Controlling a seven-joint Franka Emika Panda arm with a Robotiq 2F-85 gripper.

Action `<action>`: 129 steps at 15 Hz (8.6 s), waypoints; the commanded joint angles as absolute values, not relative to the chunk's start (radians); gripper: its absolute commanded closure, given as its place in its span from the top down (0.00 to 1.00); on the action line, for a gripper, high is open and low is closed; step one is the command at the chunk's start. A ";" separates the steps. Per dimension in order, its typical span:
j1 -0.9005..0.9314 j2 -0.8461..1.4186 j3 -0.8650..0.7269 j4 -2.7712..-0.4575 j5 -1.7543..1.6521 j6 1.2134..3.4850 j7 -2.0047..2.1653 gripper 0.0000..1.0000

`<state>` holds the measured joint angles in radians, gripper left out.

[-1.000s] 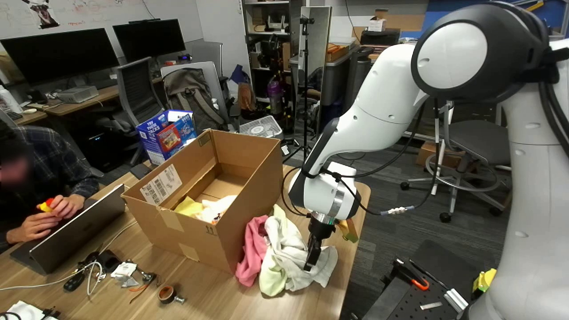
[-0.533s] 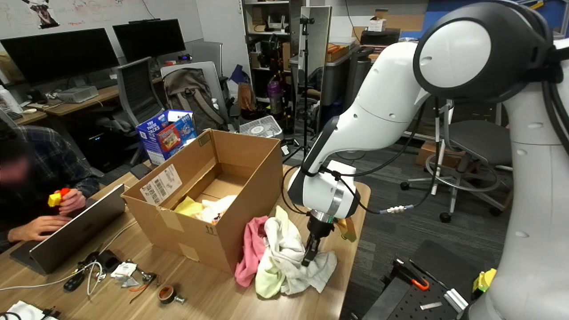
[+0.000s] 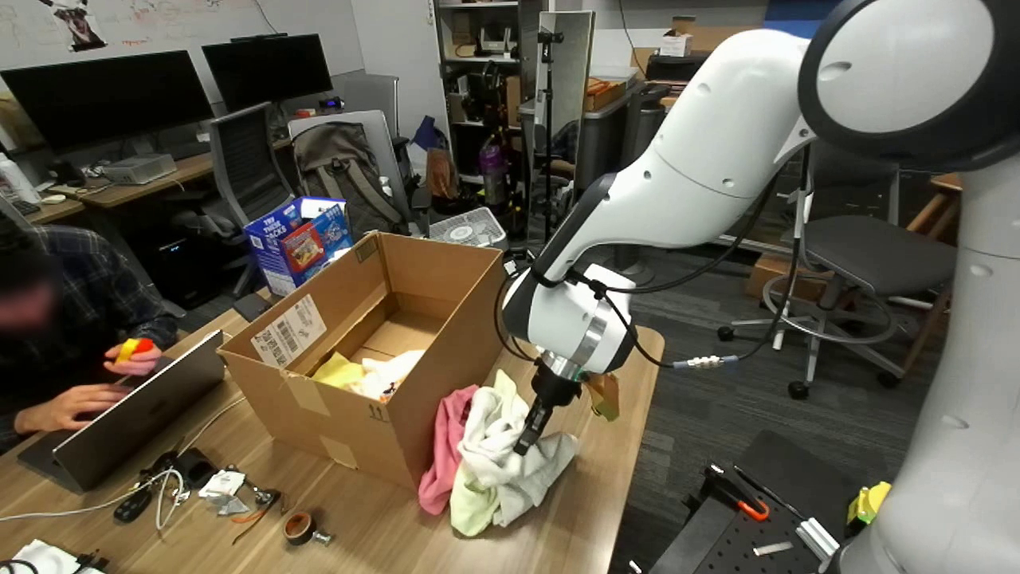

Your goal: Pick up three cloths from the table and put them in the box.

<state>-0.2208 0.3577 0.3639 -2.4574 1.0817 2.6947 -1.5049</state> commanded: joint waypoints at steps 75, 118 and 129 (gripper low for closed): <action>-0.009 -0.054 0.234 -2.428 1.310 3.052 -0.792 1.00; 0.087 -0.096 0.074 -2.682 0.141 2.477 -0.284 1.00; 0.127 0.058 0.140 -2.673 0.517 2.674 -0.628 1.00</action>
